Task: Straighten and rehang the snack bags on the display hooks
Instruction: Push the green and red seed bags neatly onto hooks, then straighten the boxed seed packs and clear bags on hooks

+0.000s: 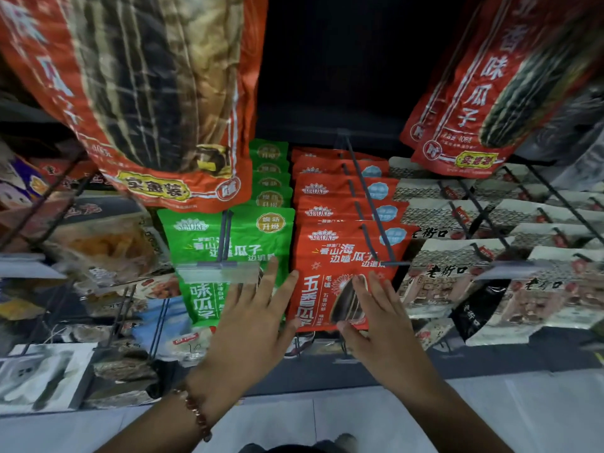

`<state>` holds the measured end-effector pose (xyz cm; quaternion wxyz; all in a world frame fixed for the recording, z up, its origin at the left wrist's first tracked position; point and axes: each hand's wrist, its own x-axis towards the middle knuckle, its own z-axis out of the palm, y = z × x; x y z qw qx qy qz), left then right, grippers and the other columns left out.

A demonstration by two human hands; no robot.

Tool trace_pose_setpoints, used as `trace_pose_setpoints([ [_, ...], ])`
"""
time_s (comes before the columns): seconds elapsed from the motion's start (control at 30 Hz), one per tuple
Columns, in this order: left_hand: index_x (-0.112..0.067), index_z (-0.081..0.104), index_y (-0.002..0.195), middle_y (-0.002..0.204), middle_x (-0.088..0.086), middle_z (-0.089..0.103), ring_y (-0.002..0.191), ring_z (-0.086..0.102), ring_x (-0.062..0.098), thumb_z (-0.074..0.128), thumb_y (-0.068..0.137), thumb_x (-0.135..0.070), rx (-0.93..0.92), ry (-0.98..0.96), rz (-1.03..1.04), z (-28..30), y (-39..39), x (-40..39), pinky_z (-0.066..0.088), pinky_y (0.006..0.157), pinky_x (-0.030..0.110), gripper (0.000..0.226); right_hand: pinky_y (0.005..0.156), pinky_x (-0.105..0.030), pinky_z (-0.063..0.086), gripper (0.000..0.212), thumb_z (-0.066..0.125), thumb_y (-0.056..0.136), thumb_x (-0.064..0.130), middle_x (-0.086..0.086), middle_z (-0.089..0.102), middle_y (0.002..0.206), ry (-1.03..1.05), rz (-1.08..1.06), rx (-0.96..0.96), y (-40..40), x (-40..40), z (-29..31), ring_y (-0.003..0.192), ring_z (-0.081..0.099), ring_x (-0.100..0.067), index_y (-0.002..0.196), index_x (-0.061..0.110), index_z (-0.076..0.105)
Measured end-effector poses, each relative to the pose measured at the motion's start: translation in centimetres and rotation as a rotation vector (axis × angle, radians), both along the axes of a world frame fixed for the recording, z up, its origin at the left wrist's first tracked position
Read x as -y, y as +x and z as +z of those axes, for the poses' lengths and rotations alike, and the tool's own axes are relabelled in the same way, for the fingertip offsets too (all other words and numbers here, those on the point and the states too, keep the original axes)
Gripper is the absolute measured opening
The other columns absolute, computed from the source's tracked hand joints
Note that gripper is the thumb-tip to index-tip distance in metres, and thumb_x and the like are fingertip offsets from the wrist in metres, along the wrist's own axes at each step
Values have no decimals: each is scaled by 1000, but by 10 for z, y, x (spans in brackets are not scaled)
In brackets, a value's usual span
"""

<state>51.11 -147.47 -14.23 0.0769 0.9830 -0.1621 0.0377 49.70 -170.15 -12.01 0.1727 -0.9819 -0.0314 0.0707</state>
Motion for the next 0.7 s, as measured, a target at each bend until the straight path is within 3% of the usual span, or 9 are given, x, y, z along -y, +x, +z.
trace_pose_setpoints([
  [0.1, -22, 35, 147, 154, 13, 36, 135, 42, 39, 38, 91, -52, 20, -69, -121, -3, 0, 3, 43, 102, 57, 64, 117, -36, -5, 82, 32, 87, 69, 19, -14, 158, 47, -40, -3, -5, -3, 0, 146, -20, -12, 154, 37, 0],
  [0.2, -28, 30, 150, 158, 7, 30, 143, 31, 33, 41, 93, -48, 12, -109, -261, -8, -4, 19, 34, 111, 55, 62, 122, -43, 3, 76, 45, 91, 63, 20, -8, 159, 169, -94, 21, -16, 4, -3, 147, -17, -11, 153, 44, 6],
  [0.3, -28, 36, 147, 157, 5, 33, 142, 34, 32, 40, 92, -48, 20, -75, -312, -4, -6, 44, 36, 110, 53, 59, 121, -44, 8, 72, 52, 94, 54, 17, -5, 162, 186, -171, 25, -25, 25, -3, 149, -14, -12, 152, 47, 10],
  [0.4, -28, 32, 148, 159, 6, 29, 144, 31, 33, 40, 90, -49, 19, -20, -307, 1, -7, 72, 23, 117, 48, 62, 122, -45, 8, 72, 51, 94, 55, 23, -11, 160, 191, -202, -4, -31, 58, -5, 148, -16, -10, 144, 58, -1],
  [0.47, -27, 31, 150, 159, 7, 28, 144, 28, 34, 40, 90, -48, 16, 25, -295, 2, -4, 94, 16, 112, 46, 64, 121, -46, 10, 72, 51, 95, 51, 22, -11, 160, 201, -217, -5, -28, 86, -5, 148, -16, -10, 138, 63, -5],
  [0.57, -26, 29, 152, 160, 9, 24, 144, 28, 35, 41, 89, -47, 27, 78, -300, 0, -1, 131, 16, 111, 45, 67, 120, -39, 7, 71, 50, 96, 49, 17, -17, 160, 169, -192, 14, -24, 127, -5, 148, -17, -11, 149, 51, 3],
  [0.7, -30, 17, 155, 165, 2, 0, 150, 5, 29, 44, 92, -44, 62, 34, -260, -1, 0, 186, 12, 120, 43, 70, 119, -34, 4, 71, 44, 98, 49, 26, -31, 149, 187, -93, 67, -14, 177, -6, 143, -25, -7, 144, 50, -10],
])
